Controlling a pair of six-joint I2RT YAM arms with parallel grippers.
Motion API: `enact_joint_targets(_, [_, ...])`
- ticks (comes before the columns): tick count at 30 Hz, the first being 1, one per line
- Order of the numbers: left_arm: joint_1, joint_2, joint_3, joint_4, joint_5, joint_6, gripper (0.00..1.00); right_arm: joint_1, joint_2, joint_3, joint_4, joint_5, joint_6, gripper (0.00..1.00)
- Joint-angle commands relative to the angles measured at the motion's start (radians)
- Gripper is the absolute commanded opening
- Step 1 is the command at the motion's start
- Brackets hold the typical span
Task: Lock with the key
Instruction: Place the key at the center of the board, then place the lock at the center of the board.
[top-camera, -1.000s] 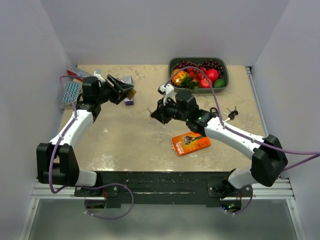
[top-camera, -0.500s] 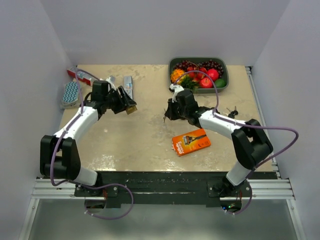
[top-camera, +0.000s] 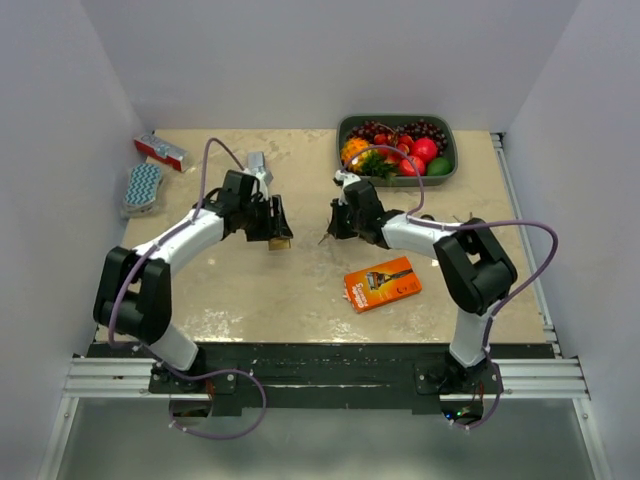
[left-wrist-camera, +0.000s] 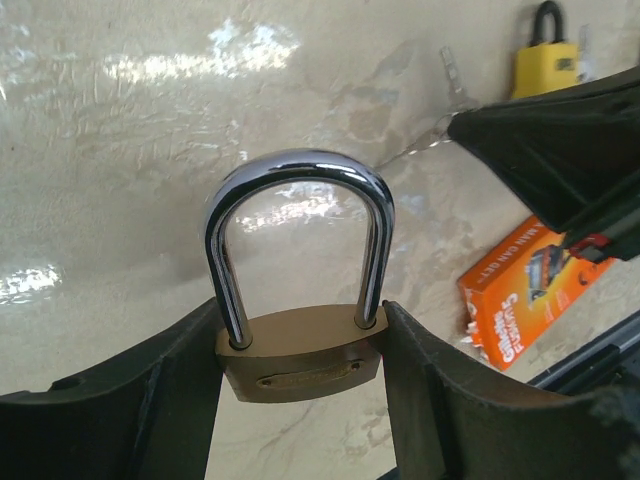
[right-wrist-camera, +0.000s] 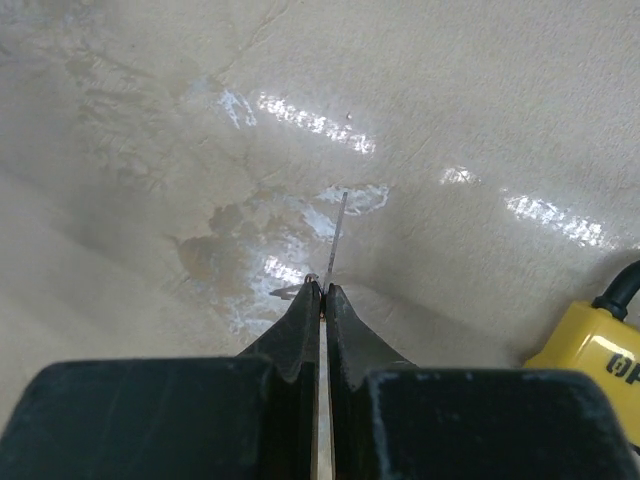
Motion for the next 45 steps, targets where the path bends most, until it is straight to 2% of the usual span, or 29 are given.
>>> enact_joint_targets(1, [-0.016,0.096,0.073,0.019,0.005,-0.015,0.00,-0.017,0.034,0.059,0.041,0.041,0.025,0.00])
enact_joint_targets(10, [-0.077,0.244,0.210,0.024,-0.087,-0.008,0.00,-0.022,0.094,0.108,0.027,0.055,-0.022,0.00])
enact_joint_targets(12, [-0.089,0.265,0.233,0.019,-0.118,-0.010,0.00,-0.022,0.097,0.111,0.022,0.059,-0.038,0.04])
enact_joint_targets(15, [-0.100,0.297,0.245,0.021,-0.153,-0.019,0.00,-0.022,0.099,0.114,0.001,0.065,-0.059,0.13])
enact_joint_targets(16, [-0.102,0.312,0.248,0.022,-0.160,-0.022,0.00,-0.024,0.099,0.119,-0.007,0.065,-0.065,0.24])
enact_joint_targets(18, [-0.108,0.324,0.256,0.021,-0.183,-0.024,0.00,-0.024,0.097,0.128,-0.028,0.065,-0.075,0.32])
enact_joint_targets(19, [-0.109,0.335,0.259,0.021,-0.187,-0.024,0.00,-0.022,0.091,0.128,-0.031,0.065,-0.078,0.41])
enact_joint_targets(20, [-0.112,0.341,0.262,0.021,-0.201,-0.024,0.00,-0.024,0.088,0.128,-0.033,0.065,-0.081,0.46])
enact_joint_targets(27, [-0.129,0.380,0.293,0.039,-0.245,-0.021,0.00,-0.024,0.062,0.157,-0.037,0.027,-0.090,0.59])
enact_joint_targets(34, [-0.152,0.453,0.343,0.022,-0.290,-0.010,0.00,-0.022,-0.016,0.145,-0.033,-0.010,-0.099,0.92])
enact_joint_targets(37, [-0.166,0.487,0.374,-0.001,-0.307,-0.015,0.01,-0.022,-0.049,0.140,-0.036,-0.019,-0.099,0.98])
enact_joint_targets(43, [-0.168,0.568,0.438,-0.083,-0.397,-0.044,0.11,-0.022,-0.113,0.136,-0.050,0.012,-0.096,0.99])
enact_joint_targets(45, [-0.168,0.585,0.448,-0.099,-0.416,-0.054,0.19,-0.024,-0.133,0.136,-0.050,0.035,-0.095,0.99])
